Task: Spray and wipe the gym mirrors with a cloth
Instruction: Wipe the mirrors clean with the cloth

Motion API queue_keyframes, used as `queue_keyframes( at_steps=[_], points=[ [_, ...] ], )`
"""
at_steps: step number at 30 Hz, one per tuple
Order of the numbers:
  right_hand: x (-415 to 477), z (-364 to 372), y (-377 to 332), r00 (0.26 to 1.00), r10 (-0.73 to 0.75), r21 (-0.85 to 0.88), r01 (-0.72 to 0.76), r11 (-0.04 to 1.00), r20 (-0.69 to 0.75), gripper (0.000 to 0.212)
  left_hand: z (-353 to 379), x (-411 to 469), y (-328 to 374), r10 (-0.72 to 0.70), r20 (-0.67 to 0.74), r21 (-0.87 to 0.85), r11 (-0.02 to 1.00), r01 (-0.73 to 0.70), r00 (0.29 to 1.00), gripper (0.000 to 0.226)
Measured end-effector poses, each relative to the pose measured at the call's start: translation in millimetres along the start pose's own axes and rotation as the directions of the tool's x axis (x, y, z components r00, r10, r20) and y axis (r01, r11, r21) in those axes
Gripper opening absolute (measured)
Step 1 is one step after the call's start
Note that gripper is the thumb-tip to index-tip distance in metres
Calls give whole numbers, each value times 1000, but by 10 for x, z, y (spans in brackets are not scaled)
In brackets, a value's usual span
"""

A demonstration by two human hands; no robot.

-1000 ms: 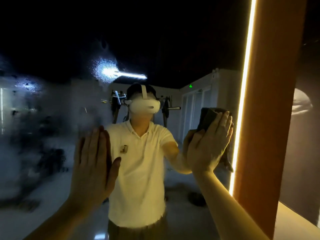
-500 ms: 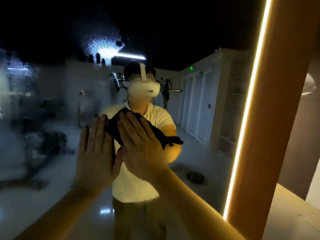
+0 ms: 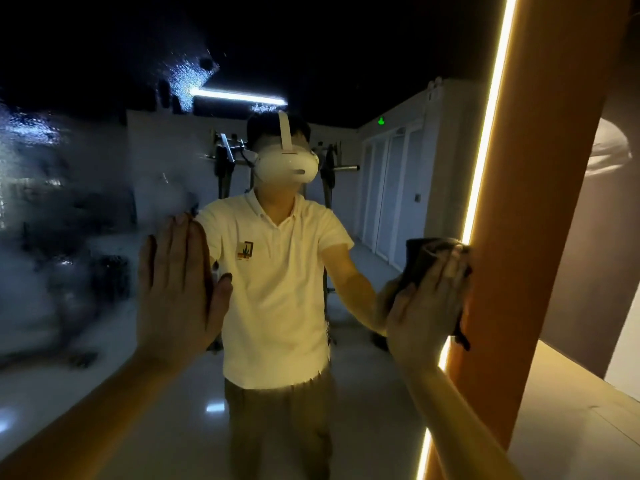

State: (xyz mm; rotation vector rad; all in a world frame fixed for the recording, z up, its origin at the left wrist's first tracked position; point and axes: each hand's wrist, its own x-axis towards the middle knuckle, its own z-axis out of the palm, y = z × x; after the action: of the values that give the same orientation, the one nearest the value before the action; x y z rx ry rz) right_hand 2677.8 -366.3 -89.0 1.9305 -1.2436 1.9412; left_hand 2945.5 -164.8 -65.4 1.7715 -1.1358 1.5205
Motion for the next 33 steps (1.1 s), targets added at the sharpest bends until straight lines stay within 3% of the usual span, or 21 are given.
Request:
queue_keyframes(
  at_steps=[3,5,7,12,16,17,19,21,23,25,28,33],
  points=[
    [-237,126,-451,997,-74,116,78,990,-36,72,15,-8,-3,0,-5,-4,1000,0,1000,79],
    [-438,191,-779,988,-153,161,150,975,3,89,26,-13,-11,4,4,-18,1000,-3,1000,79],
    [-639,275,-1111,961,-268,163,255,953,66,93,29,-12,-22,6,16,-28,1000,-5,1000,79],
    [-988,318,-1458,738,-636,308,565,765,227,67,14,-9,-26,30,-4,-57,998,-31,1000,76],
    [-916,212,-909,611,-739,111,745,658,282,73,6,-18,-22,11,11,-57,998,-10,1000,74],
    [-873,171,-726,617,-729,47,753,657,295,79,3,-18,-18,1,13,-61,998,0,1000,75],
    [-775,77,-345,731,-634,-14,658,753,253,80,5,-9,-5,-16,19,-75,997,17,1000,75],
    [-682,-15,58,885,-433,-3,440,898,169,65,-6,-26,60,-47,18,-79,996,48,999,75],
    [-617,-89,401,959,-218,-10,224,975,178,59,-46,-134,183,-88,16,-105,990,90,996,75],
    [-612,-116,542,980,-88,-56,100,993,178,53,-87,-360,330,-85,31,-150,985,89,996,82],
    [-684,-67,350,994,-58,-29,61,998,95,52,-113,-820,405,2,37,-140,990,3,999,87],
    [-1297,171,-407,943,-267,93,253,963,197,69,-104,-1377,228,8,225,-98,995,15,974,92]
  ],
)
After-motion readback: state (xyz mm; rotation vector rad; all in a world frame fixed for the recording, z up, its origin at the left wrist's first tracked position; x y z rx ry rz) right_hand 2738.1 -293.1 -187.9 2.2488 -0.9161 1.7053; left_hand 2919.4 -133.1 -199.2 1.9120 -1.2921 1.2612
